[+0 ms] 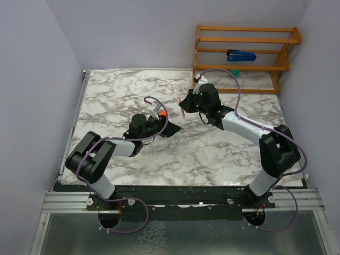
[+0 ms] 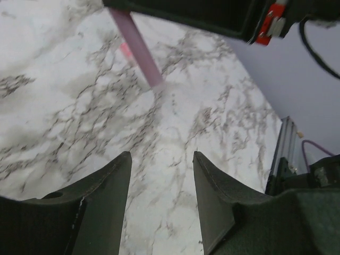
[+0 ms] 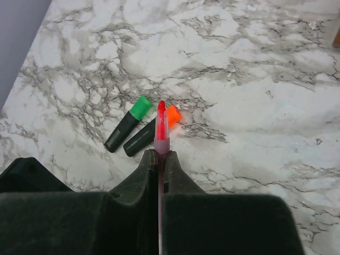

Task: Insert the pens into the pen caps

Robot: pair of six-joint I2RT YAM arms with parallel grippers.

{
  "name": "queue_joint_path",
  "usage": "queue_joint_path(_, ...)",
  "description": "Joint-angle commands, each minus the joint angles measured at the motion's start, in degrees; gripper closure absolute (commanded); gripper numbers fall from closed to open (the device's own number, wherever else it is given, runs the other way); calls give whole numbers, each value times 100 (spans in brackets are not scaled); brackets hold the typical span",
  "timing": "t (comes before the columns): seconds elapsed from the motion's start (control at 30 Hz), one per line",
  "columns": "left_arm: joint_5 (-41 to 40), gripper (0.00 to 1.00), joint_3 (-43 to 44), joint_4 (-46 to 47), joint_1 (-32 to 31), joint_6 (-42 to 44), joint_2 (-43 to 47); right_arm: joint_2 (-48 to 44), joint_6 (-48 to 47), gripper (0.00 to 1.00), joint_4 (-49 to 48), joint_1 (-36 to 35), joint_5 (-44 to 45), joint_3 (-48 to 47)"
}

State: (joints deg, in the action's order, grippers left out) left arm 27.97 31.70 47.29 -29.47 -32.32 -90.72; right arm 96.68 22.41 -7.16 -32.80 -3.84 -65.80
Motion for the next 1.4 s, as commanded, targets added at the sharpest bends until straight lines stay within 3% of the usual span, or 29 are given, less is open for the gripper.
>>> queue_joint_path(0.0,631,49,-47,2598,-6,-1011,-599,-167,149,99,-281,-16,-373,269)
queue_joint_path(0.23,671,48,240,3678,-6,-1653,-1391,-462,149,100,-240,-16,-455,410)
queue_joint_path(0.87,226,49,1046,2876,3,-1092,-1825,-756,211,100,-264,-42,-700,471)
queue_joint_path(0.93,150,52,1102,2874,3,-1085,-1853,-756,210,100,-260,-54,-700,487)
queue_joint_path(1.0,87,63,1126,2866,10,-1076,-1869,-748,219,100,-269,-61,-706,497)
queue_joint_path(1.03,64,78,1139,2861,12,-1075,-1877,-748,227,100,-291,-59,-704,517)
queue_joint_path(1.1,46,98,1160,2836,24,-1077,-1886,-764,237,100,-318,-62,-657,553)
queue_joint_path(1.3,47,100,1095,2568,86,-996,-1850,-903,190,99,-319,-57,-314,583)
queue_joint_path(1.33,32,100,1085,2405,90,-932,-1822,-946,185,92,-314,-59,-232,593)
queue_joint_path(1.37,-10,100,1084,2219,97,-835,-1771,-988,188,78,-262,-60,-134,582)
